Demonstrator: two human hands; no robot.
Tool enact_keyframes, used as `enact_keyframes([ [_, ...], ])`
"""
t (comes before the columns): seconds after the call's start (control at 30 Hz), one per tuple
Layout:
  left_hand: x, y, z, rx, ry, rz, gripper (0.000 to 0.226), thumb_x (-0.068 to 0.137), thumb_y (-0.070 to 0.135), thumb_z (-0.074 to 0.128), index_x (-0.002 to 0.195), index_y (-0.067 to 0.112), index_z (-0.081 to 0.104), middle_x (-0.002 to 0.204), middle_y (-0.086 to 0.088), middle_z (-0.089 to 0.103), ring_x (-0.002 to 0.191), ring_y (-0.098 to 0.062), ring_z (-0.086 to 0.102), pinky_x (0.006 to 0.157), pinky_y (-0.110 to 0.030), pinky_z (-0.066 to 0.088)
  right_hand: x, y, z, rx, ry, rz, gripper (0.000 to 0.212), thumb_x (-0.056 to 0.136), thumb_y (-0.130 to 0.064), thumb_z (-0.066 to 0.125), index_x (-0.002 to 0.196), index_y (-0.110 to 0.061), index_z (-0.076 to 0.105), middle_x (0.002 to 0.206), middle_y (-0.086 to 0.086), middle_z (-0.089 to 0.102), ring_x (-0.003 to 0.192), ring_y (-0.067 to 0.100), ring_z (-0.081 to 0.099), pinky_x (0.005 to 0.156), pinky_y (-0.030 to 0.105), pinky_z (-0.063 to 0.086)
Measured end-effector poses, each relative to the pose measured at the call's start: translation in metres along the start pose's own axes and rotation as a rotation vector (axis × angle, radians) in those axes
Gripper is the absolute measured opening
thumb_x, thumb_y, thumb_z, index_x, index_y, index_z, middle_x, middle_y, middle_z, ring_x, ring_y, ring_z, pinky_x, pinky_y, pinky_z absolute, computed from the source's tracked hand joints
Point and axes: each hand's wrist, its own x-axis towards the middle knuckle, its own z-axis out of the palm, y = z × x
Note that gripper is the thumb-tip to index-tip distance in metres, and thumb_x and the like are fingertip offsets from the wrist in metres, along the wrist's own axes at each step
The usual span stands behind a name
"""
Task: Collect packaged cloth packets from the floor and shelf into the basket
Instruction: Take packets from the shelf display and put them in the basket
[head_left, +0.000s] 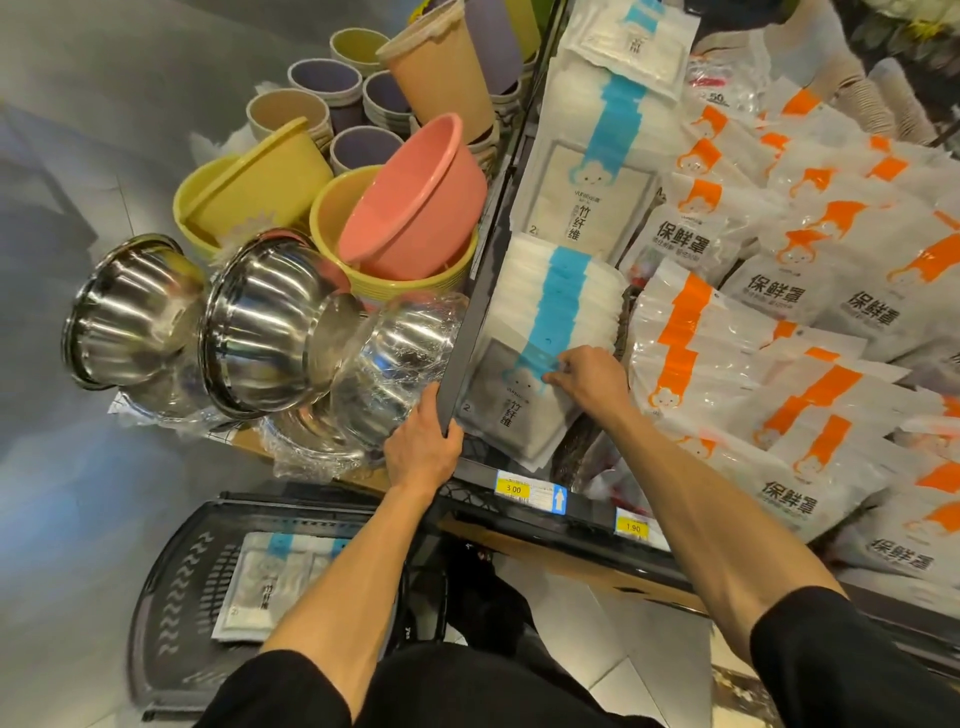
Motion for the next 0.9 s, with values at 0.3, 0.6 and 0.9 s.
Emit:
enact_keyframes([
  [0.3, 0.001, -0.003, 0.004, 0.009, 0.008, -0.009, 0.055, 0.098, 0.037, 0.051, 0.148, 0.027, 0.03, 0.115, -0.005, 0.067, 0.09, -0.031, 0.066, 0.077, -0.043, 0.054, 0.009, 0.003, 0.004, -0.021, 0.02, -0.024, 0.026, 0.085, -0.034, 0.075, 0.09, -0.009, 0.075, 0.082, 0.01, 0.071, 0.078, 0.029, 0.066, 0.067, 0.038, 0.052],
  [0.6, 0.002, -0.005, 0.005, 0.015, 0.0, -0.011, 0.056, 0.097, 0.039, 0.05, 0.148, 0.027, 0.029, 0.113, -0.005, 0.068, 0.088, -0.03, 0.066, 0.078, -0.047, 0.057, 0.01, 0.001, 0.007, 0.023, 0.022, 0.02, 0.021, 0.087, -0.03, 0.074, 0.094, -0.01, 0.076, 0.089, 0.009, 0.073, 0.079, 0.027, 0.065, 0.066, 0.033, 0.047],
  [0.9, 0.003, -0.005, 0.004, 0.015, -0.02, -0.004, 0.057, 0.097, 0.039, 0.051, 0.148, 0.026, 0.029, 0.118, -0.006, 0.067, 0.093, -0.032, 0.066, 0.079, -0.047, 0.055, -0.002, -0.005, 0.013, 0.035, 0.133, 0.026, 0.023, 0.086, -0.028, 0.071, 0.081, -0.008, 0.061, 0.081, 0.007, 0.065, 0.077, 0.029, 0.061, 0.065, 0.041, 0.052],
])
